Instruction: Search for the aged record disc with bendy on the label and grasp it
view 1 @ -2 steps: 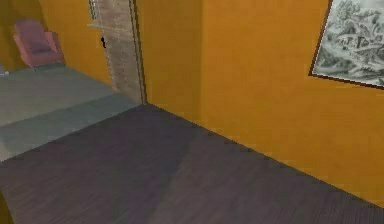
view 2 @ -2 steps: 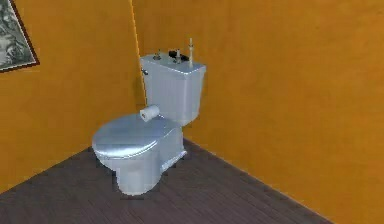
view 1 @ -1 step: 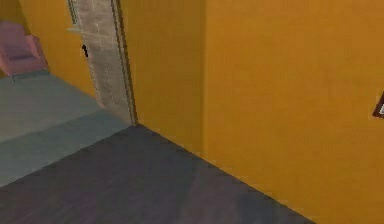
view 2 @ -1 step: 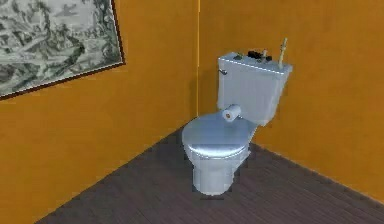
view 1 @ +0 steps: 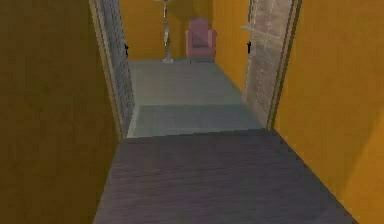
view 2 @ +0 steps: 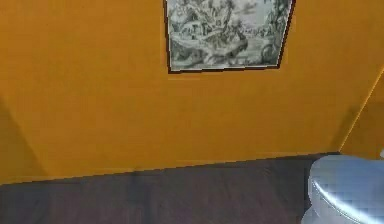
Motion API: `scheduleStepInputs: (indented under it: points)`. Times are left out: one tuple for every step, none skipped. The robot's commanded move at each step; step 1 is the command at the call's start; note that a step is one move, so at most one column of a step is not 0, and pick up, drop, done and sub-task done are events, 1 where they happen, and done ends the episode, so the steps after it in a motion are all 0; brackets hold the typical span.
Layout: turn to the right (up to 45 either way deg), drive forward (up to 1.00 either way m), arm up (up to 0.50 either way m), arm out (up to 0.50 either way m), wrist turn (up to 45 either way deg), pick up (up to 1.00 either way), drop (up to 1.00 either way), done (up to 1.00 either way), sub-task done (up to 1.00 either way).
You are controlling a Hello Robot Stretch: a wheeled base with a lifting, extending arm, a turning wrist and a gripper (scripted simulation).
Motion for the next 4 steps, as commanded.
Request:
scheduleStepInputs:
  points:
    - [0.0, 1.00, 0.00, 0.00, 0.0, 0.00, 0.00, 0.00, 0.00]
    - [0.0, 1.00, 0.00, 0.00, 0.0, 0.00, 0.00, 0.00, 0.00]
    - [-3.0, 0.00, 0.00, 0.00, 0.0, 0.00, 0.00, 0.00, 0.00]
    - [0.0, 0.70, 0.00, 0.00, 0.0, 0.00, 0.00, 0.00, 0.00]
